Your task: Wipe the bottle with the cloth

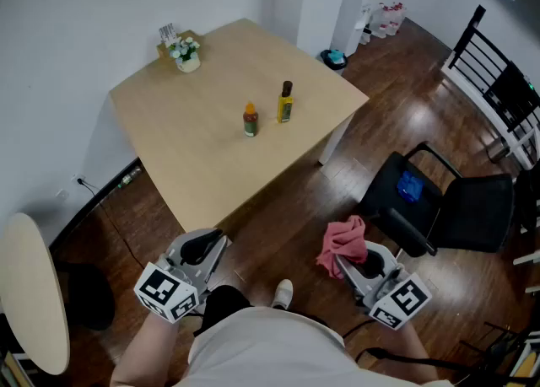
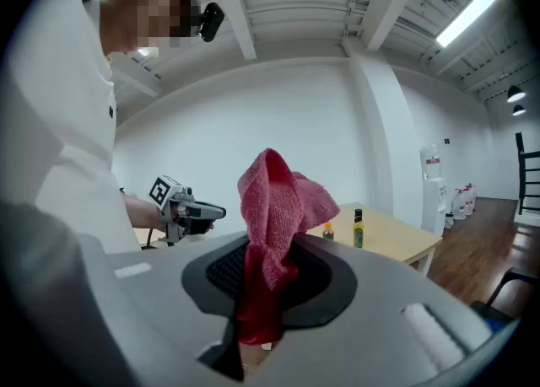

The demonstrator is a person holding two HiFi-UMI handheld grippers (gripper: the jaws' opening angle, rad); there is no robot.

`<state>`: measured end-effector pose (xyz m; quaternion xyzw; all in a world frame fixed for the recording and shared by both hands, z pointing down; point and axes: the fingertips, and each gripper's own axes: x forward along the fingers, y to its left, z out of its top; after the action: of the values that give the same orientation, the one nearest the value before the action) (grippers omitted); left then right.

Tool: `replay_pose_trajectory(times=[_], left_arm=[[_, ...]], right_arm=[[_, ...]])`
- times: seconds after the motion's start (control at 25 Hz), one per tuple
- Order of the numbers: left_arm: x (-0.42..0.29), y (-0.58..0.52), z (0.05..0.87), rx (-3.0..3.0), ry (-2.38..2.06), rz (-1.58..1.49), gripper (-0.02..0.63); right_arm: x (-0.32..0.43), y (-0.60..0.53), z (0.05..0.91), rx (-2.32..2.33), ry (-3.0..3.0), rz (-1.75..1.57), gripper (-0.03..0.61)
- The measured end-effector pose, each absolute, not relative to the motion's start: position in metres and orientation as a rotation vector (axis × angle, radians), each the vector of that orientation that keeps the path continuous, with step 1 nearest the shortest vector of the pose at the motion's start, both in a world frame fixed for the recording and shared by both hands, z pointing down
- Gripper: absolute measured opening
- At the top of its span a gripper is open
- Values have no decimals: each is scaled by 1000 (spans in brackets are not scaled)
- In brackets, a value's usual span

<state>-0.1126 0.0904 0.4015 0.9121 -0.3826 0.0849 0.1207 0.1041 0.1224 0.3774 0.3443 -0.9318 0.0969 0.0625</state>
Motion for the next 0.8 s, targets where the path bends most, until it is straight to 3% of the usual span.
replay_pose_trajectory(times=[0.48,0.8], left_arm=[[-130,-112,441,2606,-1153,289,86],[-120,-238,499,2635,-1086,417,158]], right_arm=[[106,6,380,1167,-2764,360,84],[76,-56,378,1279,-2715,371,85]])
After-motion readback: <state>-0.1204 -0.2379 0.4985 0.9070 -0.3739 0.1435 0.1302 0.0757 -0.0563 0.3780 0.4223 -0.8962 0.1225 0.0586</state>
